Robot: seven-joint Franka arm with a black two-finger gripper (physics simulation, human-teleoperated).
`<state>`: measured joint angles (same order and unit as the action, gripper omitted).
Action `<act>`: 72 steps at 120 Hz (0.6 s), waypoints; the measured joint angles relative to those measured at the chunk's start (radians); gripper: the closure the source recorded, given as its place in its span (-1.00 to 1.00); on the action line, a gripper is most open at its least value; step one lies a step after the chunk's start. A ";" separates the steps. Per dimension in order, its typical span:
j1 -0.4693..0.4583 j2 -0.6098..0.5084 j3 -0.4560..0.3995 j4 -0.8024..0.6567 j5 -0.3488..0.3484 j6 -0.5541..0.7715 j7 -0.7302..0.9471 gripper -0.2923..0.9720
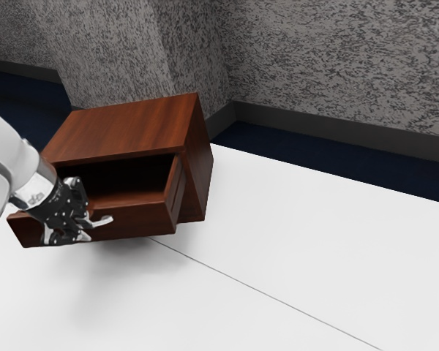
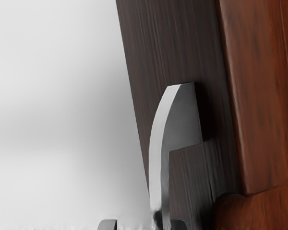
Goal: Pull the drawer handle with one arm to open the drawer
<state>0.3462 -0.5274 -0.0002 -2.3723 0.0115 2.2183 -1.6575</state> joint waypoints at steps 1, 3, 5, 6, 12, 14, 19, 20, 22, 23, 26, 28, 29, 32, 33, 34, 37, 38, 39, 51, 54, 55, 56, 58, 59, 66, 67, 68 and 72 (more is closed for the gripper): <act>-0.001 0.000 0.000 -0.001 0.000 0.001 0.000 0.44; -0.003 -0.001 0.000 -0.002 0.000 0.002 0.000 0.44; -0.005 -0.002 0.000 -0.003 0.000 0.003 0.000 0.44; -0.005 -0.002 0.000 -0.004 0.000 0.004 0.000 0.44; -0.008 -0.008 0.000 -0.010 0.000 0.007 0.000 0.44; -0.008 -0.012 0.000 -0.015 0.000 0.008 0.000 0.44; -0.010 -0.025 0.000 -0.026 0.001 0.010 0.000 0.44; -0.010 -0.027 0.000 -0.029 0.001 0.010 0.000 0.44; -0.010 -0.031 0.000 -0.033 0.001 0.011 0.000 0.44; -0.010 -0.034 0.000 -0.035 0.001 0.011 0.000 0.44; -0.011 -0.041 0.000 -0.042 0.002 0.013 0.000 0.44; -0.011 -0.046 0.000 -0.045 0.002 0.013 0.000 0.45; -0.011 -0.049 0.000 -0.047 0.002 0.014 0.000 0.45; -0.011 -0.055 -0.001 -0.052 0.002 0.014 0.000 0.45; -0.011 -0.057 -0.001 -0.054 0.003 0.015 0.000 0.45; -0.011 -0.059 -0.001 -0.056 0.003 0.015 0.000 0.45; -0.011 -0.066 -0.001 -0.062 0.003 0.016 0.000 0.45; -0.012 -0.068 -0.001 -0.064 0.003 0.016 0.000 0.45; -0.012 -0.069 -0.001 -0.065 0.003 0.016 0.000 0.45; -0.012 -0.090 -0.001 -0.084 0.003 0.018 0.000 0.45; -0.012 -0.094 -0.001 -0.088 0.003 0.018 0.000 0.45; -0.012 -0.096 -0.001 -0.089 0.003 0.018 0.000 0.45; -0.012 -0.098 -0.001 -0.091 0.004 0.019 0.000 0.45; -0.012 -0.100 -0.001 -0.093 0.004 0.019 0.000 0.45; -0.013 -0.101 -0.001 -0.094 0.004 0.019 0.000 0.45; -0.013 -0.106 -0.001 -0.098 0.005 0.019 0.000 0.45; -0.014 -0.106 -0.001 -0.098 0.005 0.019 0.000 0.45; -0.014 -0.106 -0.001 -0.098 0.006 0.020 0.000 0.45; -0.016 -0.107 -0.001 -0.098 0.009 0.020 0.001 0.43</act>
<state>0.3298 -0.6343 -0.0016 -2.4706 0.0201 2.2383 -1.6566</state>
